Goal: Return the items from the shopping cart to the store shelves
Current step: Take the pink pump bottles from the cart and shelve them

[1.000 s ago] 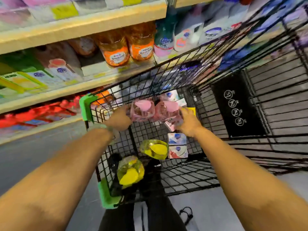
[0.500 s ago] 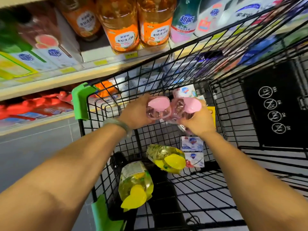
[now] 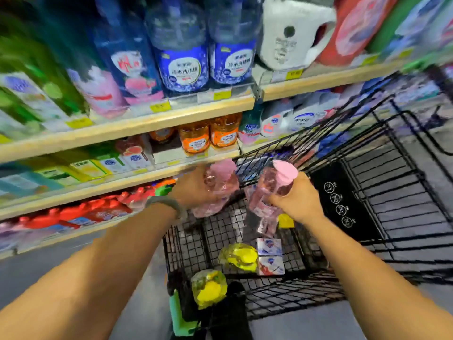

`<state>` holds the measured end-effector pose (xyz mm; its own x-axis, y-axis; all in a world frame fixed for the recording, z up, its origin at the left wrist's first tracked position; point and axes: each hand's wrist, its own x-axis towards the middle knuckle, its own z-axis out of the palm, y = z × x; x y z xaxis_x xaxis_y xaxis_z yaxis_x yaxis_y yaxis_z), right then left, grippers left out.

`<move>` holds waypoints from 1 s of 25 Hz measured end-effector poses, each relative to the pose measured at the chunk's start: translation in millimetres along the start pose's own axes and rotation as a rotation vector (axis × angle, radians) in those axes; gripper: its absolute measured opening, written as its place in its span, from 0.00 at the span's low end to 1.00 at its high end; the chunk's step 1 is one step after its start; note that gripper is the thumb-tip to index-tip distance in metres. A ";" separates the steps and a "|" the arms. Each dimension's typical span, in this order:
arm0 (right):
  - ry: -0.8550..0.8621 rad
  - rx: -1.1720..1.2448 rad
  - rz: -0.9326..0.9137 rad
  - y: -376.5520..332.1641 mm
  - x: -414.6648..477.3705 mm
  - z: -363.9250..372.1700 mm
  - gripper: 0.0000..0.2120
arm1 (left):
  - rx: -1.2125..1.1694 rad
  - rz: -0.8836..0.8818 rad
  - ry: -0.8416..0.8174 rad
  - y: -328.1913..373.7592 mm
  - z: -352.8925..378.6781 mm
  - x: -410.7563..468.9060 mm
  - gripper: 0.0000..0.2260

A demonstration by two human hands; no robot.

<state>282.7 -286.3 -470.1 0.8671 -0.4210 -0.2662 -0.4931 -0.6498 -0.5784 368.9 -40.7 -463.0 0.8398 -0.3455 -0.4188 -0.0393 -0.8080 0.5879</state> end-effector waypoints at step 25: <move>0.258 0.240 -0.658 -356.9 -59.9 -199.3 0.34 | -0.281 0.270 0.991 112.5 -354.6 -195.3 0.38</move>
<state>392.7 -155.3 -94.0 0.9192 -0.1469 0.3653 0.1767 -0.6751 -0.7162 392.4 105.1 -69.7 0.8928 0.1480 0.4254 -0.2702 -0.5796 0.7688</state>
